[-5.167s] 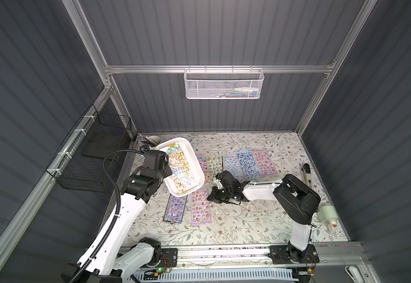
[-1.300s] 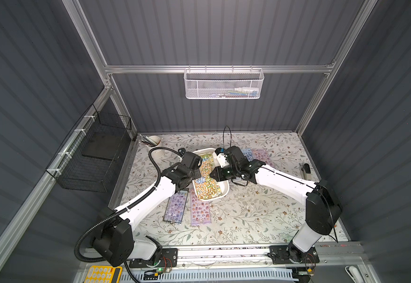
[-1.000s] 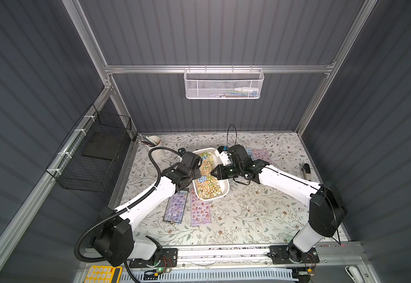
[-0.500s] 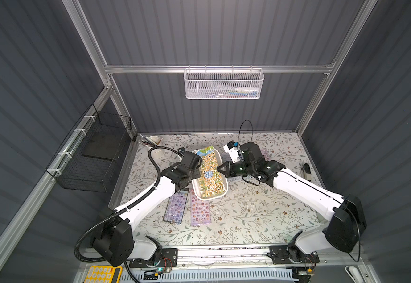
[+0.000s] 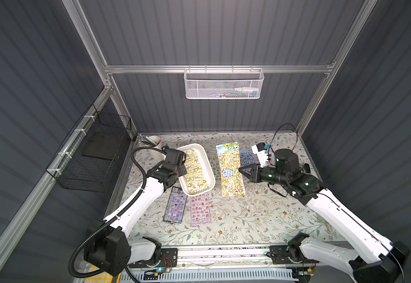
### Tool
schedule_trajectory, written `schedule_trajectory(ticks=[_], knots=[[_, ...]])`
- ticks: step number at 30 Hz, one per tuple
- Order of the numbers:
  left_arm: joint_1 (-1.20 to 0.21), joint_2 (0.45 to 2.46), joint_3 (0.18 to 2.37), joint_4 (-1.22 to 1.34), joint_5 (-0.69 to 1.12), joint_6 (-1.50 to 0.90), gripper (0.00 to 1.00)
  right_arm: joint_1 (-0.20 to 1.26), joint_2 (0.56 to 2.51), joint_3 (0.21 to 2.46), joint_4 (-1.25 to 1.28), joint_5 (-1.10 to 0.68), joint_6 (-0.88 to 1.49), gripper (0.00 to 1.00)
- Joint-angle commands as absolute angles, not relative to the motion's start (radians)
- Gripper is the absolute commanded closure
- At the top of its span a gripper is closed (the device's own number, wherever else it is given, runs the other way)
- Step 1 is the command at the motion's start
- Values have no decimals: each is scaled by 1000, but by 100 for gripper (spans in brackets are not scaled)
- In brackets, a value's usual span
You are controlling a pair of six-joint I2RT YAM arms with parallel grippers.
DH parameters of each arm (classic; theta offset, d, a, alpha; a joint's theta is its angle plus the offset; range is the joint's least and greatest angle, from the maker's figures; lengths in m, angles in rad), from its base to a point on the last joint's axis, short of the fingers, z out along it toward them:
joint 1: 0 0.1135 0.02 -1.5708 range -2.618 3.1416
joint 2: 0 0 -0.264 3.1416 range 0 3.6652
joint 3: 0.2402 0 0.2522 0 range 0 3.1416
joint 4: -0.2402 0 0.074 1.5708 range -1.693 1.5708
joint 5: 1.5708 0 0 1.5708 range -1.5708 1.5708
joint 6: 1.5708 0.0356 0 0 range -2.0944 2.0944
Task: Take the stickers out of the storage box
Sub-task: Pick up the sticker from the storage box, then place the sticker at the center of the board.
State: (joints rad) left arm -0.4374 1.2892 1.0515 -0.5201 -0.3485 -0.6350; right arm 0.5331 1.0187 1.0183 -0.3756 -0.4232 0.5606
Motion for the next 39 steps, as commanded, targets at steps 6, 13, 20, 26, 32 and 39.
schedule_trajectory(ticks=[6,13,20,26,32,39], knots=[[-415,1233,1119,-597,-399,-586,100,473,836,870,-494,-429,595,100],[-379,1187,1166,-674,-471,-566,100,454,777,769,-504,-476,590,99],[-371,1091,1153,-703,-524,-569,100,449,859,677,-464,-538,592,100],[-370,1038,1120,-707,-513,-572,100,449,904,596,-343,-568,648,100],[-370,986,1086,-668,-460,-564,100,461,1018,538,-214,-597,705,100],[-370,981,1050,-589,-292,-534,100,533,1196,561,-86,-559,751,100]])
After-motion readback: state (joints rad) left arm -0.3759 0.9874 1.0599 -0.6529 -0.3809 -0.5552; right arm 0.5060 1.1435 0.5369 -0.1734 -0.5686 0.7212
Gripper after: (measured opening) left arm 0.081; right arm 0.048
